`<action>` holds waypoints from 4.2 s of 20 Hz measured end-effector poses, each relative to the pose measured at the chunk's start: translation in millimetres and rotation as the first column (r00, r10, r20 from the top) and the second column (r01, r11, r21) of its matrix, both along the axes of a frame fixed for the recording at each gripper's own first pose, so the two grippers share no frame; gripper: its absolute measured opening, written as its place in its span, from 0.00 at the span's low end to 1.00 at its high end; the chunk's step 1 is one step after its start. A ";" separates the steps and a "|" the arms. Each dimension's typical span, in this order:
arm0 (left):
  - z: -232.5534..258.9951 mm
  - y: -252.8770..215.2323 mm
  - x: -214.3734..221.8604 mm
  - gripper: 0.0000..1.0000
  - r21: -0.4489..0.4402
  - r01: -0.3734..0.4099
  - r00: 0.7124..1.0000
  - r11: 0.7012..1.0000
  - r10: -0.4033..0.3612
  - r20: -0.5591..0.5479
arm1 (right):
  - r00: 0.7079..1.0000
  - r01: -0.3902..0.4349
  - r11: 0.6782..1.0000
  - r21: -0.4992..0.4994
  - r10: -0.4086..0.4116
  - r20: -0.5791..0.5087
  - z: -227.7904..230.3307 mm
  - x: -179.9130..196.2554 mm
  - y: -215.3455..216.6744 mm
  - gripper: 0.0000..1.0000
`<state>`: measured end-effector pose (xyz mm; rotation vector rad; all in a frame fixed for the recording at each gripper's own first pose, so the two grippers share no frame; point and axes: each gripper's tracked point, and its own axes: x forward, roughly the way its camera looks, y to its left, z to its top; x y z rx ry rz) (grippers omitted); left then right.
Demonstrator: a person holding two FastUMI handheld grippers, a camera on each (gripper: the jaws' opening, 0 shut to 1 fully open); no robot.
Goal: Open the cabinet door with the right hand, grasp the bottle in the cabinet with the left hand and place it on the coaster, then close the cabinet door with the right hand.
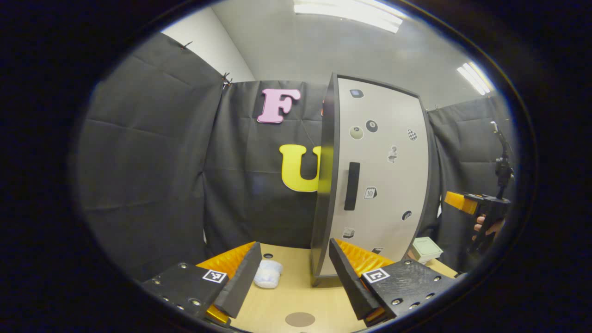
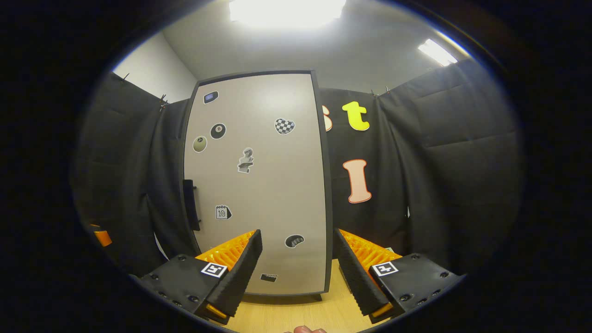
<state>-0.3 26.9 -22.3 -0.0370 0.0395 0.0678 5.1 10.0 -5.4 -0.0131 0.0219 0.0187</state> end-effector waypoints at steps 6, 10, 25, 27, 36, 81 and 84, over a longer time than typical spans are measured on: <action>-20.7 1.5 -2.5 0.89 0.013 -0.014 1.000 1.000 0.014 -0.021 | 1.000 -0.013 1.000 0.002 0.013 0.005 4.2 5.2 7.7 0.98; -30.8 -3.9 -3.7 0.90 -0.025 0.003 1.000 1.000 -0.003 -0.030 | 0.999 -0.049 0.999 0.006 0.049 -0.008 9.2 12.6 21.5 0.98; -60.2 20.9 -12.7 0.89 0.026 -0.035 0.997 0.999 0.036 -0.073 | 0.972 -0.231 0.967 0.106 0.233 -0.013 68.4 87.6 141.9 0.98; -64.5 24.2 -13.0 0.89 0.009 -0.037 0.996 0.999 0.038 -0.075 | 0.971 -0.234 0.965 0.114 0.239 -0.029 67.3 96.3 160.8 0.98; -81.4 62.9 -14.5 0.90 -0.001 -0.087 0.991 0.996 0.086 -0.107 | 0.956 -0.280 0.959 0.042 0.282 -0.079 38.3 119.7 244.9 0.98; -119.3 49.2 -49.9 0.92 -0.052 -0.057 0.985 0.997 0.048 -0.165 | 0.885 -0.431 0.902 -0.001 0.423 -0.195 -5.7 77.8 247.4 0.17; -117.7 48.7 -49.5 0.92 -0.039 -0.049 0.986 0.998 0.043 -0.160 | 0.870 -0.459 0.888 0.013 0.453 -0.195 -3.6 67.2 242.3 0.18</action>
